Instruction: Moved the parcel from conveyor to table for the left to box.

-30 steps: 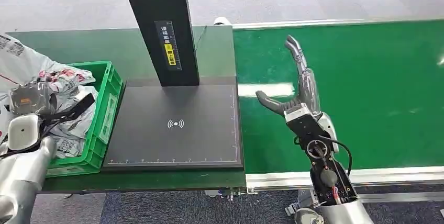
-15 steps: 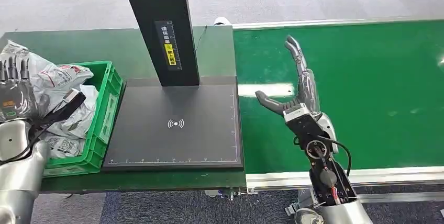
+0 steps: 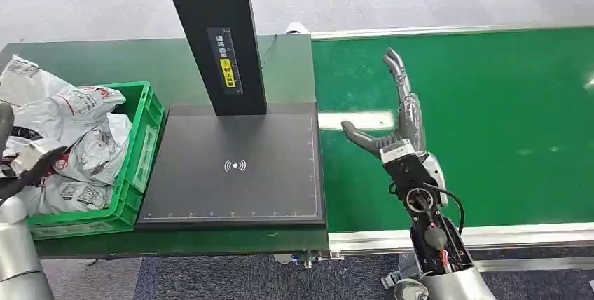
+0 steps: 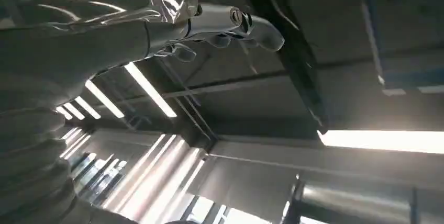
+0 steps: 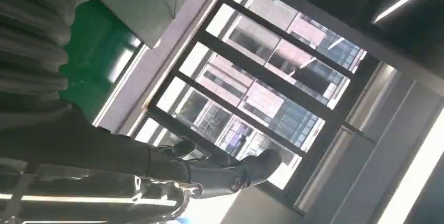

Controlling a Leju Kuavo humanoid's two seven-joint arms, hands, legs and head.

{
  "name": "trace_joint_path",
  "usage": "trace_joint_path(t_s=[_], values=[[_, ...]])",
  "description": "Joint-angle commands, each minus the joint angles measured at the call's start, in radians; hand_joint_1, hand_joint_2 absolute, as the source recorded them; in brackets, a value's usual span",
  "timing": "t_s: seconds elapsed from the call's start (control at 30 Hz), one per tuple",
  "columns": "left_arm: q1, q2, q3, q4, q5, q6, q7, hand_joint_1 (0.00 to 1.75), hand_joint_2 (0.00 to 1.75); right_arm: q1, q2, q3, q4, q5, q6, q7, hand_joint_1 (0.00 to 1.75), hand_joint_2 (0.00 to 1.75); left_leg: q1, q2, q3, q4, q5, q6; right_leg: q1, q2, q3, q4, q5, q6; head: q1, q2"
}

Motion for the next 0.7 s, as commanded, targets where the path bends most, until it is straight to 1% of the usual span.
trace_joint_path(t_s=[0.03, 0.07, 0.1, 0.13, 0.17, 0.2, 0.23, 0.27, 0.3, 0.37, 0.4, 0.43, 0.47, 0.5, 0.53, 0.57, 0.6, 0.63, 0.67, 0.7], values=[[0.022, -0.107, -0.081, -0.094, 0.245, -0.001, -0.027, 0.0, 1.75, -0.062, -0.004, 0.045, 0.135, -0.032, -0.012, 0.004, 0.0, 1.75, 0.001, -0.005, 0.002, -0.001, 0.001, 0.005, 0.002, -0.006, 0.005, -0.003, 0.001, -0.004, 0.0, 0.0], [0.029, -0.123, -0.133, -0.075, 0.311, -0.001, -0.027, 0.0, 1.75, -0.053, -0.01, 0.046, 0.122, -0.04, -0.01, 0.009, 0.0, 1.75, 0.001, -0.002, 0.0, 0.0, 0.0, 0.003, 0.001, -0.003, 0.003, -0.002, 0.0, -0.002, 0.0, 0.0], [0.032, -0.127, -0.146, -0.076, 0.327, -0.001, -0.027, 0.0, 1.75, -0.051, -0.01, 0.044, 0.123, -0.048, -0.005, 0.011, 0.0, 1.75, 0.0, -0.004, 0.002, -0.001, 0.001, 0.004, 0.001, -0.005, 0.004, -0.003, 0.0, -0.003, 0.0, 0.0], [0.059, -0.097, -0.267, -0.036, 0.466, -0.001, -0.027, 0.0, 1.75, -0.048, -0.012, 0.04, 0.127, -0.078, 0.029, 0.021, 0.0, 1.75, -0.001, -0.004, 0.001, -0.001, 0.001, 0.003, 0.0, -0.005, 0.004, -0.001, 0.0, -0.001, 0.0, 0.0], [0.059, -0.097, -0.267, -0.036, 0.466, -0.001, -0.027, 0.0, 1.75, -0.048, -0.012, 0.04, 0.127, -0.078, 0.029, 0.021, 0.0, 1.75, 0.0, -0.005, 0.002, -0.002, 0.001, 0.004, 0.001, -0.006, 0.005, -0.003, 0.0, -0.003, 0.0, 0.0], [0.092, -0.078, -0.407, -0.02, 0.594, -0.001, -0.027, 0.0, 1.75, -0.048, -0.013, 0.041, 0.141, -0.101, 0.057, 0.02, 0.0, 1.75, -0.001, -0.005, 0.001, -0.001, 0.001, 0.002, 0.0, -0.006, 0.004, -0.001, -0.001, -0.002, 0.0, 0.0], [0.107, -0.073, -0.442, -0.035, 0.62, -0.001, -0.027, 0.0, 1.75, -0.05, -0.014, 0.044, 0.147, -0.108, 0.071, 0.022, 0.0, 1.75, -0.001, -0.008, 0.002, -0.002, 0.002, 0.004, 0.0, -0.009, 0.006, -0.004, 0.0, -0.003, 0.001, 0.0], [0.107, -0.073, -0.442, -0.035, 0.62, -0.001, -0.027, 0.0, 1.75, -0.05, -0.014, 0.044, 0.147, -0.108, 0.071, 0.022, 0.0, 1.75, -0.001, -0.007, 0.002, -0.002, 0.001, 0.003, 0.0, -0.008, 0.005, -0.003, 0.0, -0.002, 0.0, 0.0], [0.145, -0.063, -0.525, -0.082, 0.666, -0.001, -0.027, 0.0, 1.75, -0.057, -0.012, 0.05, 0.163, -0.131, 0.108, 0.022, 0.0, 1.75, 0.0, -0.007, 0.003, -0.003, 0.002, 0.004, 0.001, -0.009, 0.007, -0.004, 0.0, -0.004, 0.0, 0.0], [0.165, -0.053, -0.57, -0.109, 0.714, -0.001, -0.027, 0.0, 1.75, -0.062, -0.008, 0.051, 0.175, -0.159, 0.141, 0.023, 0.0, 1.75, -0.001, -0.003, 0.001, -0.001, 0.0, 0.002, 0.0, -0.004, 0.003, -0.001, 0.0, -0.002, 0.0, 0.0], [0.184, -0.042, -0.618, -0.132, 0.76, -0.01, -0.027, 0.0, 1.75, -0.069, -0.006, 0.053, 0.194, -0.193, 0.181, 0.023, 0.0, 1.75, -0.001, -0.003, 0.002, -0.001, 0.0, 0.003, 0.0, -0.005, 0.004, -0.002, 0.0, -0.003, 0.0, 0.0], [0.196, -0.044, -0.635, -0.143, 0.819, -0.056, -0.027, 0.0, 1.75, -0.074, -0.005, 0.051, 0.209, -0.244, 0.239, 0.028, 0.0, 1.75, 0.0, -0.002, 0.001, -0.001, 0.0, 0.003, 0.0, -0.003, 0.004, -0.002, 0.0, -0.003, 0.0, 0.0], [0.201, -0.051, -0.641, -0.146, 0.813, -0.05, -0.027, 0.0, 1.75, -0.073, -0.006, 0.051, 0.214, -0.245, 0.24, 0.027, 0.0, 1.75, -0.001, -0.001, 0.001, -0.001, 0.0, 0.002, 0.0, -0.003, 0.003, -0.001, 0.0, -0.002, 0.0, 0.0], [0.206, -0.045, -0.659, -0.145, 0.806, -0.054, -0.027, 0.0, 1.75, -0.078, -0.004, 0.053, 0.229, -0.274, 0.275, 0.025, 0.0, 1.75, 0.0, -0.002, 0.002, -0.001, 0.0, 0.004, 0.001, -0.003, 0.004, -0.003, 0.0, -0.004, 0.0, 0.0], [0.217, -0.046, -0.683, -0.14, 0.832, -0.105, -0.027, 0.0, 1.75, -0.082, 0.009, 0.04, 0.257, -0.388, 0.409, 0.051, 0.0, 1.75, -0.001, -0.002, 0.002, -0.001, 0.0, 0.003, 0.0, -0.003, 0.004, -0.002, 0.0, -0.003, 0.0, 0.0], [0.222, -0.053, -0.689, -0.142, 0.826, -0.101, -0.027, 0.0, 1.75, -0.081, 0.009, 0.043, 0.26, -0.388, 0.408, 0.051, 0.0, 1.75, -0.001, -0.001, 0.002, -0.001, 0.0, 0.002, 0.0, -0.002, 0.003, -0.002, 0.0, -0.002, 0.0, 0.0], [0.224, -0.053, -0.704, -0.133, 0.839, -0.132, -0.027, 0.0, 1.75, -0.082, 0.016, 0.039, 0.278, -0.447, 0.471, 0.066, 0.0, 1.75, 0.0, -0.001, 0.001, -0.001, 0.0, 0.002, 0.0, -0.002, 0.003, -0.001, 0.0, -0.002, 0.0, 0.0], [0.221, -0.061, -0.721, -0.106, 0.871, -0.196, -0.026, 0.0, 1.75, -0.092, 0.019, 0.045, 0.31, -0.511, 0.537, 0.095, 0.0, 1.75, 0.0, -0.002, 0.002, -0.001, 0.0, 0.003, 0.0, -0.003, 0.004, -0.002, 0.0, -0.003, 0.0, 0.0], [0.22, -0.067, -0.73, -0.097, 0.89, -0.231, -0.021, 0.0, 1.75, -0.098, 0.021, 0.055, 0.325, -0.522, 0.545, 0.101, 0.0, 1.75, -0.001, -0.001, 0.002, -0.001, 0.0, 0.002, 0.0, -0.003, 0.003, -0.002, 0.0, -0.002, 0.0, 0.0], [0.219, -0.08, -0.743, -0.079, 0.886, -0.235, -0.024, 0.0, 1.75, -0.108, 0.026, 0.071, 0.349, -0.528, 0.547, 0.1, 0.0, 1.75, 0.0, -0.001, 0.003, -0.002, 0.0, 0.003, 0.001, -0.003, 0.005, -0.003, 0.001, -0.003, 0.0, 0.0]])
